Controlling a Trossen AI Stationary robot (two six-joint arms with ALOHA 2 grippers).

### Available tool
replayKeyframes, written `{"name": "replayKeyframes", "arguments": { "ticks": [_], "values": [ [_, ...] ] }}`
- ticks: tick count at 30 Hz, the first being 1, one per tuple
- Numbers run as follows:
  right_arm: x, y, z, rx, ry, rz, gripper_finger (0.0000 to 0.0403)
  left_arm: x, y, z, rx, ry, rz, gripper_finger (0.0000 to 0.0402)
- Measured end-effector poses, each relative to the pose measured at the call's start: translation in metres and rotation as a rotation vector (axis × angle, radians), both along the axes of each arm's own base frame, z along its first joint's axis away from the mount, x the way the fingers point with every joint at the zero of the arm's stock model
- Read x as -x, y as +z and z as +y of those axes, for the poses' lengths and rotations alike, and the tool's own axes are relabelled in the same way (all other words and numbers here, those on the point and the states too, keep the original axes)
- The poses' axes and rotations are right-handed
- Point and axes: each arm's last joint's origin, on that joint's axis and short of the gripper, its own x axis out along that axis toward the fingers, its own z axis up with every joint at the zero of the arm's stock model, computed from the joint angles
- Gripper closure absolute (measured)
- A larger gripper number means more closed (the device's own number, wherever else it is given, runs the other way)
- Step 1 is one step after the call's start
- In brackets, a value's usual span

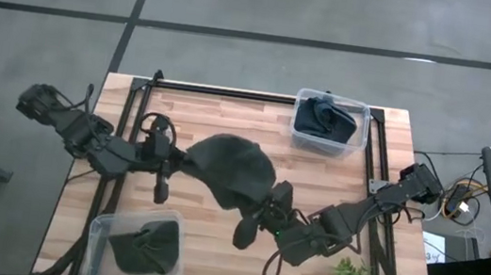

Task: Pick & Place hat
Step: Put the gray cap into the bottom transparent bin

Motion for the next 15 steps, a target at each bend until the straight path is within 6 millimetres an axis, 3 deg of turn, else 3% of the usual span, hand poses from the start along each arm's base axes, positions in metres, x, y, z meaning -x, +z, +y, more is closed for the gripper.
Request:
{"name": "replayKeyframes", "arguments": {
  "ticks": [6,10,15],
  "values": [
    [0.000,-0.003,0.012,0.004,0.328,0.100,0.0260,0.021,0.010,0.011,0.008,-0.001,-0.031,0.0399],
    [0.004,-0.006,0.023,-0.074,0.572,0.150,0.0241,0.039,0.016,0.019,0.057,-0.077,-0.051,0.0399],
    [0.016,-0.019,0.032,-0.161,0.571,0.272,0.0245,0.064,0.028,0.022,0.185,-0.380,-0.096,0.0399]
  ]
}}
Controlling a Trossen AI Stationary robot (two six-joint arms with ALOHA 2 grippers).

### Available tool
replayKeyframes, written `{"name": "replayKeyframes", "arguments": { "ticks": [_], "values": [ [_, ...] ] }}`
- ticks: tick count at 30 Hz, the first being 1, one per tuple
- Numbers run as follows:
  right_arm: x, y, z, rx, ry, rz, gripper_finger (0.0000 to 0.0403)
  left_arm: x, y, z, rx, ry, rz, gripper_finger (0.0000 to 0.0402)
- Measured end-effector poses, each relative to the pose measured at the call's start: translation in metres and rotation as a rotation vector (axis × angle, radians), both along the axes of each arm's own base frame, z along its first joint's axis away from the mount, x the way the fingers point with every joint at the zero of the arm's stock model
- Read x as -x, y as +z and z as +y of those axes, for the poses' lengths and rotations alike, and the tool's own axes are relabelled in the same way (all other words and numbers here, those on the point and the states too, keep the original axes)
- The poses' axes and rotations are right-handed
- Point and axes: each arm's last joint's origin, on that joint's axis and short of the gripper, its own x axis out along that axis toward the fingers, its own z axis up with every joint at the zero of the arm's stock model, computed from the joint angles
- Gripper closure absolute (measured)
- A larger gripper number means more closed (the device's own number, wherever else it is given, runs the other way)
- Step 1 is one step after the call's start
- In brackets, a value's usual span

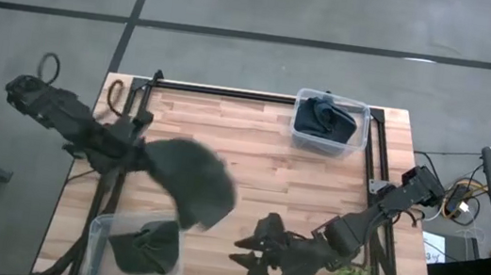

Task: Pick & Place hat
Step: Put the gray cap into the bottom transparent bin

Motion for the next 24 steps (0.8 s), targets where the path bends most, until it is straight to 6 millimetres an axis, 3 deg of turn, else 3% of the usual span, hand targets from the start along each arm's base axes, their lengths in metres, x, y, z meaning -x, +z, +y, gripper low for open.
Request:
{"name": "replayKeyframes", "arguments": {
  "ticks": [9,12,16,19,24],
  "values": [
    [0.011,-0.023,-0.008,0.006,-0.169,0.165,0.0270,0.023,0.037,-0.010,0.229,-0.668,-0.306,0.0399],
    [0.011,-0.024,-0.007,0.021,-0.165,0.163,0.0276,0.021,0.042,-0.013,0.262,-0.752,-0.344,0.0399],
    [0.011,-0.025,-0.007,0.025,-0.163,0.165,0.0280,0.013,0.040,-0.017,0.282,-0.737,-0.313,0.0399],
    [0.011,-0.025,-0.008,0.026,-0.164,0.165,0.0280,0.002,0.030,-0.021,0.318,-0.664,-0.187,0.0399],
    [0.011,-0.025,-0.007,0.026,-0.164,0.166,0.0275,-0.011,-0.012,-0.028,0.478,-0.469,0.358,0.0399]
  ]
}}
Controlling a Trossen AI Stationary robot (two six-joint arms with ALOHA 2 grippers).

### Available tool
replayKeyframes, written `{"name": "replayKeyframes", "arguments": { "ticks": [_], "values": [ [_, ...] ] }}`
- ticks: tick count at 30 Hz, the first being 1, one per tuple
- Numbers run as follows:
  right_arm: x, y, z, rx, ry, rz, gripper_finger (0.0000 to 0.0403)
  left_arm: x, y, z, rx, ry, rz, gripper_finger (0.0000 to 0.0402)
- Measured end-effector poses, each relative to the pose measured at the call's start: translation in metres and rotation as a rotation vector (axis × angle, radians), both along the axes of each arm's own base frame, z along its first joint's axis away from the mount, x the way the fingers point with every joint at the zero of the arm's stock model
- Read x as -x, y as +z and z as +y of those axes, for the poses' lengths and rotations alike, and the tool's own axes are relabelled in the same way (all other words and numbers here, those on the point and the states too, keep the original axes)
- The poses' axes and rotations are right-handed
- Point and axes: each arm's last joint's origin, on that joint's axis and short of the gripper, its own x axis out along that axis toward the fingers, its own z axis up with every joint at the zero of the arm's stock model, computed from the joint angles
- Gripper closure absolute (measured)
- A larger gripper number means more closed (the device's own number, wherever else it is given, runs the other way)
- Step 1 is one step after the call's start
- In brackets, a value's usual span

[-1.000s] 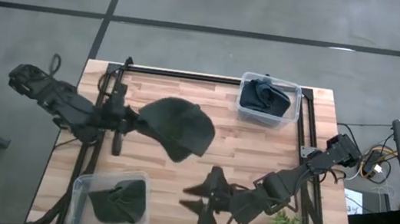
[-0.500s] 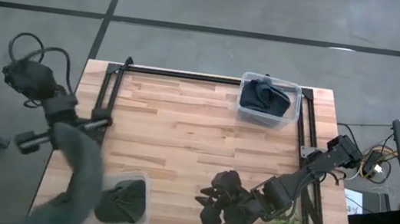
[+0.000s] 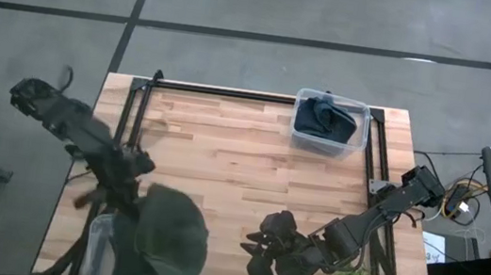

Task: Pick & Place hat
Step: Put the gray cap into the bottom transparent bin

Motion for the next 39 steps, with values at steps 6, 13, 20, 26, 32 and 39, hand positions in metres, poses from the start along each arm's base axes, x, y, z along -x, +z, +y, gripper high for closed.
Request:
{"name": "replayKeyframes", "arguments": {
  "ticks": [6,13,20,26,32,39],
  "values": [
    [0.000,0.000,0.000,-0.001,-0.001,0.000,0.0279,0.003,-0.034,-0.008,-0.068,0.024,0.449,0.0399],
    [0.000,0.000,0.000,-0.002,0.000,-0.001,0.0284,0.014,-0.041,-0.021,-0.069,0.002,0.529,0.0399],
    [0.000,0.000,0.000,-0.002,0.000,-0.001,0.0284,0.022,-0.074,-0.028,-0.193,0.061,0.659,0.0399],
    [-0.001,0.001,0.000,-0.010,-0.002,-0.008,0.0284,0.029,-0.091,-0.025,-0.230,0.122,0.673,0.0399],
    [-0.001,0.002,0.001,-0.019,-0.001,-0.021,0.0284,0.035,-0.105,-0.018,-0.224,0.179,0.713,0.0399],
    [-0.002,0.002,0.001,-0.020,-0.001,-0.022,0.0284,0.038,-0.126,-0.020,-0.217,0.138,0.805,0.0399]
  ]
}}
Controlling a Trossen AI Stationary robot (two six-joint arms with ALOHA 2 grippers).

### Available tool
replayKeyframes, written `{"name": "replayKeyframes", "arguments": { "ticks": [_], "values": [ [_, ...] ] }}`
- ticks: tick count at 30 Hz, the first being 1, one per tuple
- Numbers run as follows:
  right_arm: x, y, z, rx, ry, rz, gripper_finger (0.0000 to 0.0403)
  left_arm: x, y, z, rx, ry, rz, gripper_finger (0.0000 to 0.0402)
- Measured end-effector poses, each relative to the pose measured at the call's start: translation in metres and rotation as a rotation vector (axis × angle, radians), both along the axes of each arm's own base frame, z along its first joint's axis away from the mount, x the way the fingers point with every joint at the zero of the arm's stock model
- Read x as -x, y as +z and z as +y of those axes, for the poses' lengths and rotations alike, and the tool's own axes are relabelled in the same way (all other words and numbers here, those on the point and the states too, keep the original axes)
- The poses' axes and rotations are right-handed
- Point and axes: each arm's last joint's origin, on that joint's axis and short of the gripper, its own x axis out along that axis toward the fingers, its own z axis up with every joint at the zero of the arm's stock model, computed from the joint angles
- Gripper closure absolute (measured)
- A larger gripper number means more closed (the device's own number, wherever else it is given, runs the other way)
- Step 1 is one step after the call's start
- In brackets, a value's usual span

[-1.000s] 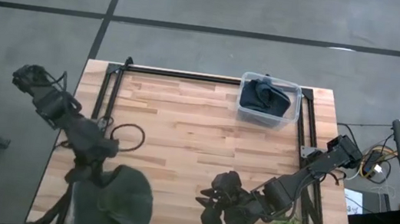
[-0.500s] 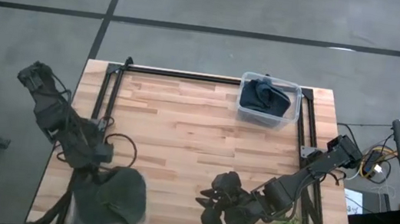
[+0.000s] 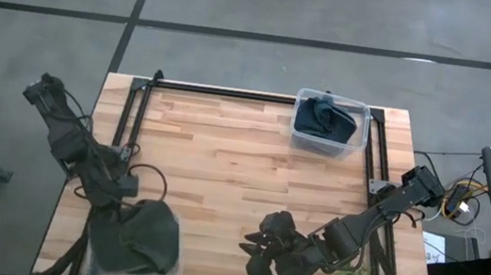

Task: Pick & Place hat
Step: Put the gray cap into the bottom transparent bin

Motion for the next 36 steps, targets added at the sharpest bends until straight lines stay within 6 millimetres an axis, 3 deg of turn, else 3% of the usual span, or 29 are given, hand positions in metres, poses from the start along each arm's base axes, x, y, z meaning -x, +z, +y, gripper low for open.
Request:
{"name": "replayKeyframes", "arguments": {
  "ticks": [11,19,27,36],
  "values": [
    [0.000,0.000,0.000,0.000,-0.001,0.000,0.0284,-0.007,-0.019,-0.010,0.078,-0.055,-0.012,0.0399],
    [0.000,0.000,0.000,0.001,-0.002,-0.001,0.0284,-0.007,-0.025,-0.010,0.066,-0.074,-0.009,0.0399],
    [-0.001,0.001,0.000,0.007,-0.019,-0.017,0.0284,-0.010,-0.044,-0.013,0.060,-0.082,-0.013,0.0399],
    [-0.002,0.003,0.000,-0.007,-0.019,-0.037,0.0284,-0.009,-0.053,-0.013,0.046,-0.086,0.012,0.0371]
  ]
}}
